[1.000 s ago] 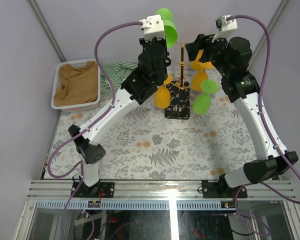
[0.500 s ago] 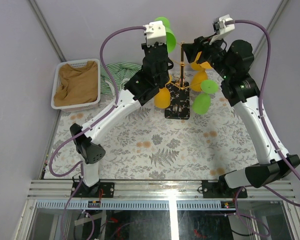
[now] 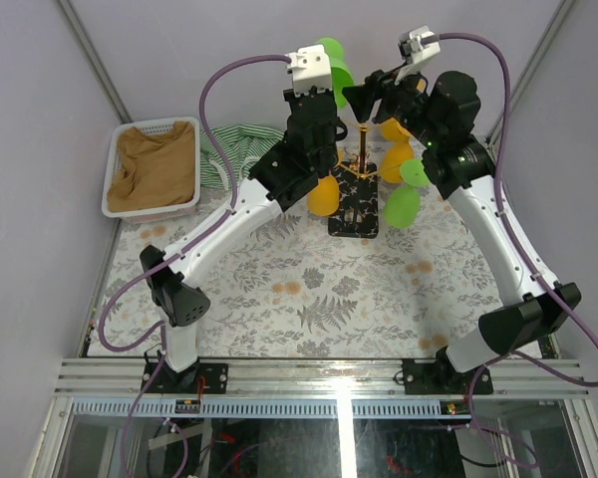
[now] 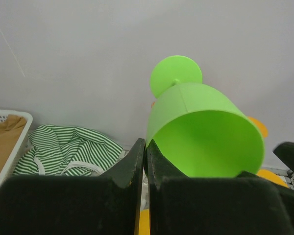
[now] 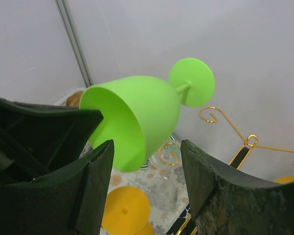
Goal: Place the wine glass upside down on the wine glass rack
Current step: Turn the wine glass upside down at the wine rack.
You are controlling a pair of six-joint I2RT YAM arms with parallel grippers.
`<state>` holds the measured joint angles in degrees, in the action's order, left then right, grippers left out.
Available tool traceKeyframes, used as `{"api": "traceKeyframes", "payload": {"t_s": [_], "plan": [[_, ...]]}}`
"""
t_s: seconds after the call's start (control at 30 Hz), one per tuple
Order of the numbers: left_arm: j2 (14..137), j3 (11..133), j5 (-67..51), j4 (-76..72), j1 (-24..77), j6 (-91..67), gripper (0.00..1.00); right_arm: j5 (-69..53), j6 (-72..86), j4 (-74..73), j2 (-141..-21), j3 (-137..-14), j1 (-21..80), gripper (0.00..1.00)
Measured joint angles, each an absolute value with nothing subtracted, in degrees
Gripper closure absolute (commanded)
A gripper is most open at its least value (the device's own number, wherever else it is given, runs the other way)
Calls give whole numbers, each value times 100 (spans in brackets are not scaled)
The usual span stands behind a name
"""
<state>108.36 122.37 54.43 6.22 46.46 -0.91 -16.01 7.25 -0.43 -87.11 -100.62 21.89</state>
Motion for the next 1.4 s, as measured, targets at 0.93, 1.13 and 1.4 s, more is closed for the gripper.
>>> {"api": "traceKeyframes", "payload": {"t_s": [0.93,1.13,1.4], "plan": [[10569,11972,5004,906,4654,-572,48,-497,-480,5,-9310,-10398,2661,99],[10556,11946,4893,928,4689,-666,0,-473,-475,-25,-9445,-10414,2720,100],[10466,11861,4733,917,4711,-773,0,-309,-456,-108,-9489,-10591,2711,100]]}}
